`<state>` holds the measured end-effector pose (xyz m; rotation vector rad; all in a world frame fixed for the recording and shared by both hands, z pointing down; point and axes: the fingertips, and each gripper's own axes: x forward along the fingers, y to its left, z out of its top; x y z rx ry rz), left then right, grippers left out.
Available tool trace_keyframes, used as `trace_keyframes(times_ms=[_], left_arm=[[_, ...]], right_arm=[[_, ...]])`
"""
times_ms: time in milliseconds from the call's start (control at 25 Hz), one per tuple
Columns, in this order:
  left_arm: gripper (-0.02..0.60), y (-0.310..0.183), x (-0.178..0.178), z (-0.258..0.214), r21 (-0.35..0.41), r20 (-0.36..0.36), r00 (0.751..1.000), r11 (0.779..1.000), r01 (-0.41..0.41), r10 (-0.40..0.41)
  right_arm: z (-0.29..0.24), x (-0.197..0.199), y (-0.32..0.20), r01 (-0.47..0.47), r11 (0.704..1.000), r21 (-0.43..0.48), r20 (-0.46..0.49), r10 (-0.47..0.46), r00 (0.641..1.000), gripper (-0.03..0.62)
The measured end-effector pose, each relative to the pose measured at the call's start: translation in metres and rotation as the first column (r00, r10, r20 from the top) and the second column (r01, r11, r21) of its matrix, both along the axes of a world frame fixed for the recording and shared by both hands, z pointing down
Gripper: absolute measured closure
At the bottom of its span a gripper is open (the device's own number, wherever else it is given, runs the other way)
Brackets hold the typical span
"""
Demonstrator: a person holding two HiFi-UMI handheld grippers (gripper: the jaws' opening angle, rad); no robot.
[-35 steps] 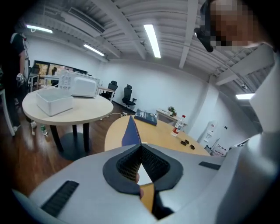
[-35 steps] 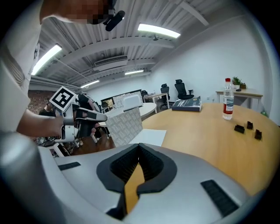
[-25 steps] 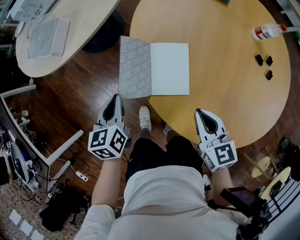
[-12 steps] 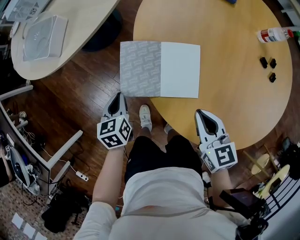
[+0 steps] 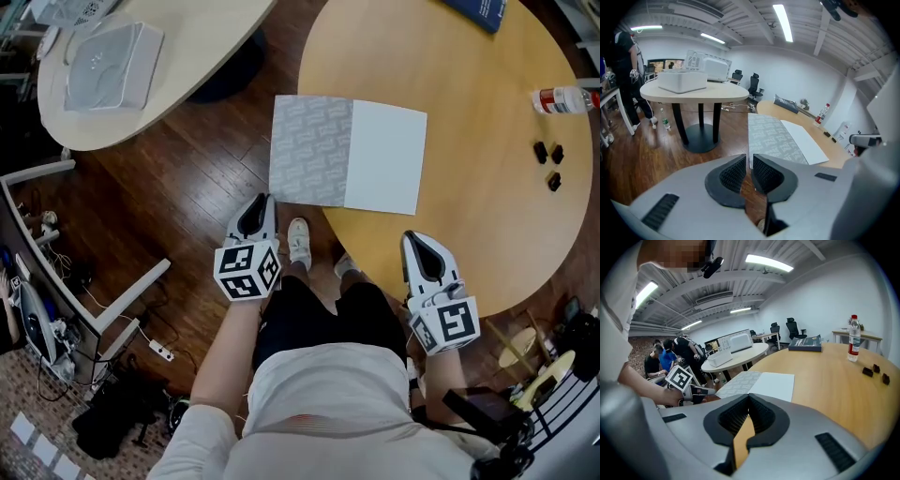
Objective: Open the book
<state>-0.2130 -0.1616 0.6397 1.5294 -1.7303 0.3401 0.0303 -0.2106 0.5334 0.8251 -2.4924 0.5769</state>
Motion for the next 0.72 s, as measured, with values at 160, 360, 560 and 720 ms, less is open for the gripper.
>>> trace_keyframes(times_ms=[160, 360, 560, 720], left_arm=[[0.537, 0.009, -0.011, -0.013, 0.016, 0.011, 1.0, 1.0, 0.025, -0.026], [0.538, 0.025, -0.028, -0.051, 0.08, 0.048, 0.996, 0.994, 0.077, -0.081], [0.538, 0.028, -0.021, -0.123, 0.208, 0.105, 0.993, 0.977, 0.034, -0.057], [0.538, 0.028, -0.008, -0.187, 0.325, 0.142, 0.99, 0.945, -0.026, -0.022]], right_arm=[[-0.01, -0.01, -0.002, 0.021, 1.0, 0.022, 0.014, -0.022, 1.0, 0.591], [-0.03, -0.02, -0.002, 0.046, 0.997, 0.066, 0.044, -0.048, 0.998, 0.591], [-0.067, -0.033, 0.005, 0.076, 0.989, 0.131, 0.085, -0.087, 0.993, 0.591], [-0.1, -0.042, 0.01, 0.091, 0.978, 0.188, 0.099, -0.111, 0.989, 0.591]])
